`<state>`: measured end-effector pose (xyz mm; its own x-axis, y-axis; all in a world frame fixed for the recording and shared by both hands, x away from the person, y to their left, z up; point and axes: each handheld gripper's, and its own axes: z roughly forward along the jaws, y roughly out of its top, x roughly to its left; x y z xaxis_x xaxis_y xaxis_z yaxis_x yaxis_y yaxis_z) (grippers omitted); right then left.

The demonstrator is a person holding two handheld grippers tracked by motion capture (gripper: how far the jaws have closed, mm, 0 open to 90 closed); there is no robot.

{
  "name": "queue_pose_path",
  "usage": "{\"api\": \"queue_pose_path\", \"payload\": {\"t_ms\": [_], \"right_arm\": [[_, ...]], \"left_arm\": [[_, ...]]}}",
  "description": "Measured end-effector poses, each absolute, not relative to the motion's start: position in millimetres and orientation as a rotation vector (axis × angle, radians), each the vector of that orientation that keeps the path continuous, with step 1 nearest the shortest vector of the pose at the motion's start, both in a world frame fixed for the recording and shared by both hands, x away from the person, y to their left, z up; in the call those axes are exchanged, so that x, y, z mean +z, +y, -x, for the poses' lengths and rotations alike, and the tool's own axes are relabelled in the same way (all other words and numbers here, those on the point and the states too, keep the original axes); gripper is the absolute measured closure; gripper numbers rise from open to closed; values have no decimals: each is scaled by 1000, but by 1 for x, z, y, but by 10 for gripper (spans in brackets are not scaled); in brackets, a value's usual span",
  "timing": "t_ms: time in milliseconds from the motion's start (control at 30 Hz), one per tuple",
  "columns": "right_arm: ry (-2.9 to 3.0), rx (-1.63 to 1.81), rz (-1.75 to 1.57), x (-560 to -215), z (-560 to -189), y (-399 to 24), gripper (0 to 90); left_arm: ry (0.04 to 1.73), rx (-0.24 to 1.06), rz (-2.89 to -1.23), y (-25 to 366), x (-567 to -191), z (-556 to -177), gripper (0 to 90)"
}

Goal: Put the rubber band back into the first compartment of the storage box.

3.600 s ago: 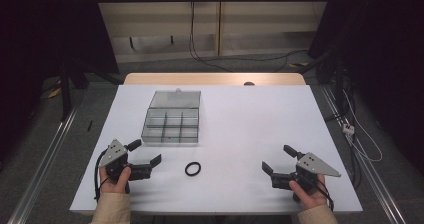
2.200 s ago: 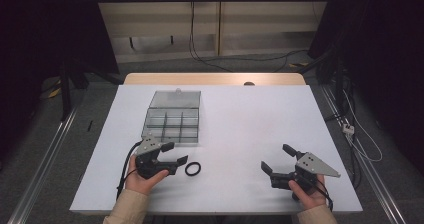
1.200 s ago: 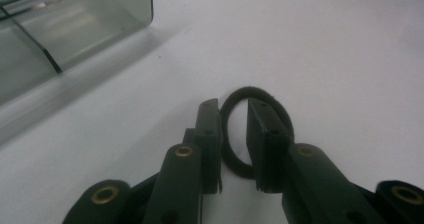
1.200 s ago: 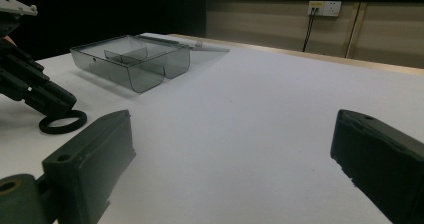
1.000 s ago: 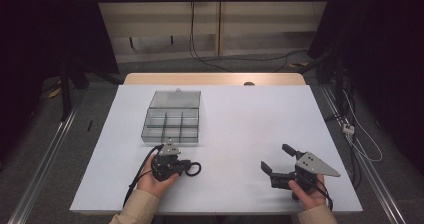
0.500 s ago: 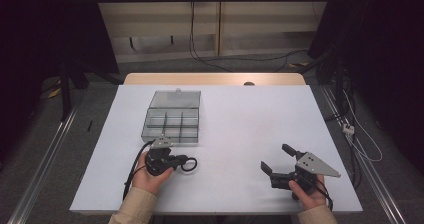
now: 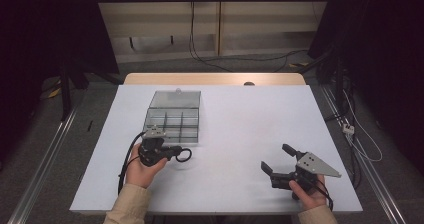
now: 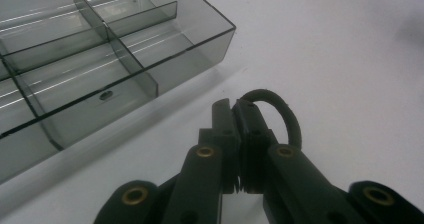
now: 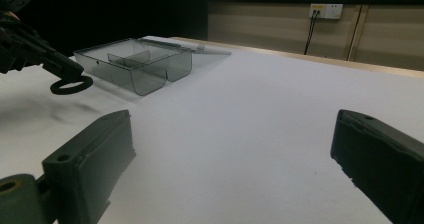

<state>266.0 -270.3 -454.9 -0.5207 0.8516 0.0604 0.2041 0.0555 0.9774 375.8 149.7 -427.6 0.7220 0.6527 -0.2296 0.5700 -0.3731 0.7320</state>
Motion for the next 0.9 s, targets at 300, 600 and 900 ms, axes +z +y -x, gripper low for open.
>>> {"api": "queue_pose_path", "payload": {"t_ms": [300,600,900], "right_arm": [[1782,1503,-1056,-455,-266,-270,31],[1789,1503,-1056,-455,-266,-270,32],[1789,1502,-1057,-455,-266,-270,32]], "left_arm": [[948,121,-2057,155,-422,-385,884],[975,134,-2048,163,-412,-393,884],[987,123,-2039,169,-406,-401,884]]}}
